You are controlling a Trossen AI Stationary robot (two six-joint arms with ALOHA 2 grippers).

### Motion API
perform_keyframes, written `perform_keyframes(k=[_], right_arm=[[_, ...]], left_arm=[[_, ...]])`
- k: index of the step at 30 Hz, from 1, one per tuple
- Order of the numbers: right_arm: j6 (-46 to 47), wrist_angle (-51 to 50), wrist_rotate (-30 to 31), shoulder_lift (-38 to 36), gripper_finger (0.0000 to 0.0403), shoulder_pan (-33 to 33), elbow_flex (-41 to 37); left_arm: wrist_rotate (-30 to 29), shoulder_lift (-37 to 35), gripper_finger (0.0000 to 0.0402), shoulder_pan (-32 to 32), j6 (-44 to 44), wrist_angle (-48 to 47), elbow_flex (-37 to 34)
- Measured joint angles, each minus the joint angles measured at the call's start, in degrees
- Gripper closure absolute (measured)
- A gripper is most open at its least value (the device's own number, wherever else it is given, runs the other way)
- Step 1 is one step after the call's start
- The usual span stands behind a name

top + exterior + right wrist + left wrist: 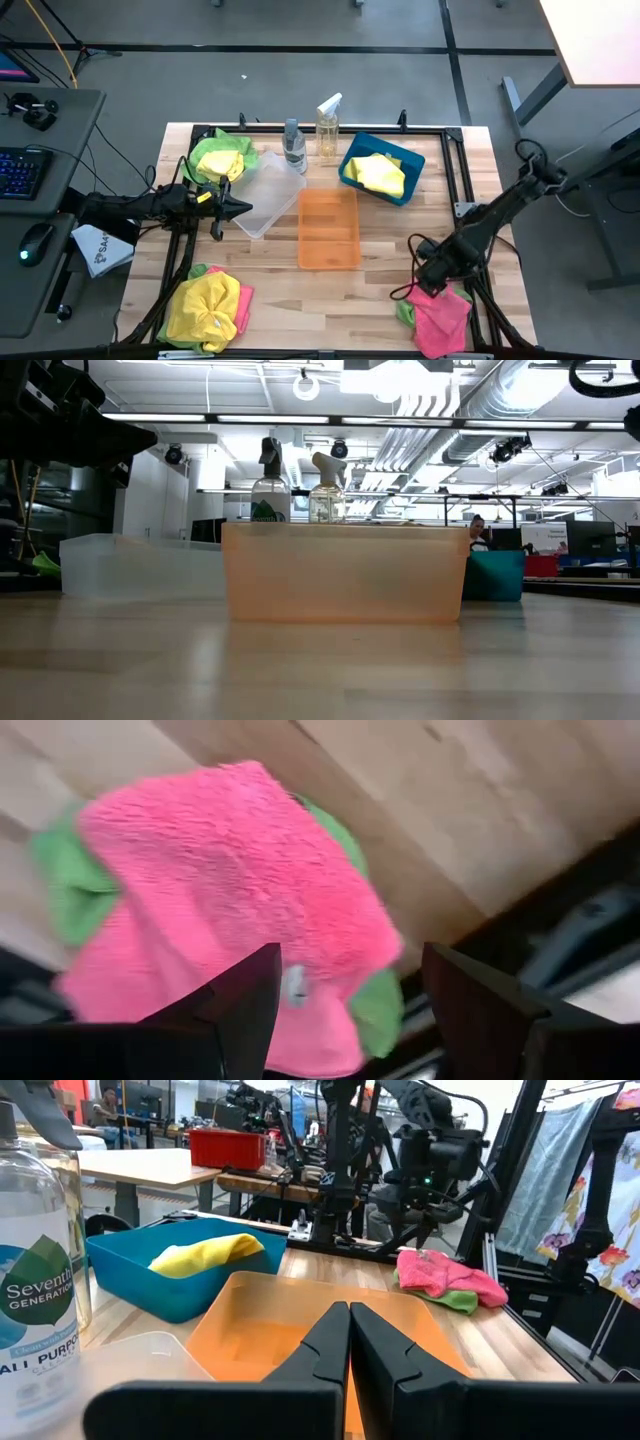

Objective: Sort microfiber towel by color & place in baskets
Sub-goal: Put the right pink towel into the orange bin

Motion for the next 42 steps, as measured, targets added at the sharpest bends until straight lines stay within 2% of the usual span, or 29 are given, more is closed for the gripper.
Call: perform_keyframes(k=[4,7,13,19,22,26,27,31,35,38,42], right_arm=[[1.5,3.5,-1.0,-2.6,0.0166,0.1,-3.6],[1.5,4.5,-1.0,-2.6,0.0166,0.1,-5.6],[0.9,12.4,-2.5,-2.6,0.0166,0.1,-9.2],[0.3,11.7,-2.5,-2.6,0.0175,0.1,-9.8],[-0.6,11.5,-2.6,-2.6,0.0222,0.1,-9.2],[-2.4,11.1,-3.3,-2.6,0.0366,0.1,-7.2],[-3.1,11.1,-3.7,-2.6,0.0384,0.1,-6.5],[-6.1,8.8,-5.7,-2.6,0.0392,0.1,-1.8],[-9.6,0.9,-4.4,-2.6,0.0397,-0.6,8.5],[-12.9,-2.1,2.6,-2.6,0.0400,-2.3,18.7],[-20.4,1.2,17.8,-2.6,0.0401,-4.9,30.7]], left_arm=[[0.0,0.0,0.0401,0.0,0.0,0.0,0.0],[0.0,0.0,0.0401,0.0,0.0,0.0,0.0],[0.0,0.0,0.0401,0.0,0.0,0.0,0.0],[0.0,0.0,0.0401,0.0,0.0,0.0,0.0],[0.0,0.0,0.0401,0.0,0.0,0.0,0.0],[0.0,0.0,0.0401,0.0,0.0,0.0,0.0],[0.0,0.0,0.0401,0.0,0.0,0.0,0.0],[0.0,0.0,0.0401,0.0,0.0,0.0,0.0],[0.0,0.0,0.0401,0.0,0.0,0.0,0.0],[0.0,0.0,0.0401,0.0,0.0,0.0,0.0],[0.0,0.0,0.0401,0.0,0.0,0.0,0.0]])
